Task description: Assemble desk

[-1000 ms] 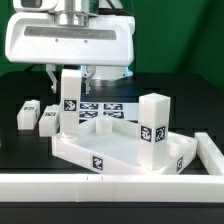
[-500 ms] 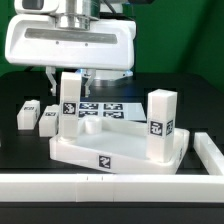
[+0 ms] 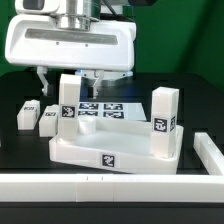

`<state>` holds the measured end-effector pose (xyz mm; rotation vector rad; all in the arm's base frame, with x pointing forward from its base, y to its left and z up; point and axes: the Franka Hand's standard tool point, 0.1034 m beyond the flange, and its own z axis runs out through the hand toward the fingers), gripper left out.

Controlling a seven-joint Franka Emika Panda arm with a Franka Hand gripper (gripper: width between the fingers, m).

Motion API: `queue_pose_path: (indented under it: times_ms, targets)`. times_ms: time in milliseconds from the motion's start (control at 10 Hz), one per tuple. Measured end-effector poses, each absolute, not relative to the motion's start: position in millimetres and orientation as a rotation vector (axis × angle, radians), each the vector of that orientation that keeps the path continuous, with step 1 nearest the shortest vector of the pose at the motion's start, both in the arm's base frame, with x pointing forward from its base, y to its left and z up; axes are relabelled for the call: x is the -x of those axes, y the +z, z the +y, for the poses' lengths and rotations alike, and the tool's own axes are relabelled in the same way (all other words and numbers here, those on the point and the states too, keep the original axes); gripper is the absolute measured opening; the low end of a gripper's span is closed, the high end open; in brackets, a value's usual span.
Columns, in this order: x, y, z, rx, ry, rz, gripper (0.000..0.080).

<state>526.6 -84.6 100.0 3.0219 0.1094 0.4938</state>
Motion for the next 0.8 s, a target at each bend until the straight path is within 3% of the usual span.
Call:
queue_pose_path:
  times_ms: [200,700,800]
  targets:
    - [-527.7,103.6,-83.9,-3.033,0.484,0.109,0.0647]
    - [-533.5,134.9,-79.8,-3.100,0.444,0.091,0.0649]
    - [-532.2,132.1,-78.1,-3.109,0.423,0.090,0.0649]
